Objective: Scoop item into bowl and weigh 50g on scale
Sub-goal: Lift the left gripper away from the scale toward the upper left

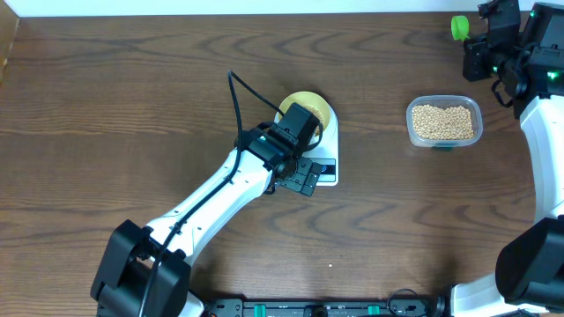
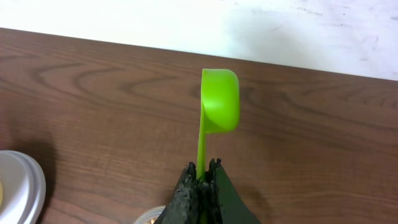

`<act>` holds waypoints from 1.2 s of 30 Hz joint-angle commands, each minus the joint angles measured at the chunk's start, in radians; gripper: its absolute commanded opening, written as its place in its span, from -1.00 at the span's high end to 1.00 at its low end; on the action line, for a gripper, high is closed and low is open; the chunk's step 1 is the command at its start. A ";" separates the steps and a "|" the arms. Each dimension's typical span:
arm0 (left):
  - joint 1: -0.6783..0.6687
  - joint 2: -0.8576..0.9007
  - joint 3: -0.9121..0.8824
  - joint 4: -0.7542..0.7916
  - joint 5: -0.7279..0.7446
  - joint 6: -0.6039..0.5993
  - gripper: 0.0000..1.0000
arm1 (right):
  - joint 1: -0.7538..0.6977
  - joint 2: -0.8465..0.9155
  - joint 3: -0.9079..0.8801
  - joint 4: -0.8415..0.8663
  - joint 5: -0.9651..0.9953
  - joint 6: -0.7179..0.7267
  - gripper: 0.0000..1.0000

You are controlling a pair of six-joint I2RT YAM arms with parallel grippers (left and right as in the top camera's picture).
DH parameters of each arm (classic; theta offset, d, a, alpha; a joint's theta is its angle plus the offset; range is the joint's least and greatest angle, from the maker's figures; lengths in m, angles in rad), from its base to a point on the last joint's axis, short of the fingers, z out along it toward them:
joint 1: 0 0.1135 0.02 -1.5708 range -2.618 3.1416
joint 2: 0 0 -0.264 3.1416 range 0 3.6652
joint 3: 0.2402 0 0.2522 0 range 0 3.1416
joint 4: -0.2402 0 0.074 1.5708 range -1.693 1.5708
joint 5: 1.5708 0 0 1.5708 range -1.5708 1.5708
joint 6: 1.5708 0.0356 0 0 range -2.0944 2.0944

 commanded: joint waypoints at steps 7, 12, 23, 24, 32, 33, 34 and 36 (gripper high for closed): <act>-0.001 -0.003 -0.001 0.042 -0.001 -0.015 -0.96 | 0.000 0.006 0.016 -0.008 0.000 0.006 0.97; 0.010 -0.011 0.043 0.049 0.126 -0.050 -0.95 | 0.000 0.006 0.016 0.000 0.000 0.006 0.98; 0.134 -0.011 0.094 0.078 0.130 -0.051 -0.96 | 0.000 0.006 0.016 0.019 0.001 0.006 0.93; 0.152 -0.011 0.096 0.094 0.130 -0.050 -0.96 | 0.000 0.006 0.016 0.020 0.001 0.006 0.93; 0.339 -0.011 0.098 0.310 0.130 -0.051 -0.96 | 0.000 0.006 0.016 0.065 0.001 0.006 0.92; 0.362 -0.011 0.098 0.328 0.130 -0.051 -0.96 | 0.000 0.006 0.016 0.071 0.001 0.006 0.93; 0.380 -0.011 0.098 0.336 0.130 -0.051 -0.96 | 0.000 0.006 0.016 0.072 0.001 0.006 0.92; 0.410 -0.011 0.098 0.339 0.130 -0.051 -0.96 | 0.000 0.006 0.016 0.075 0.001 0.006 0.92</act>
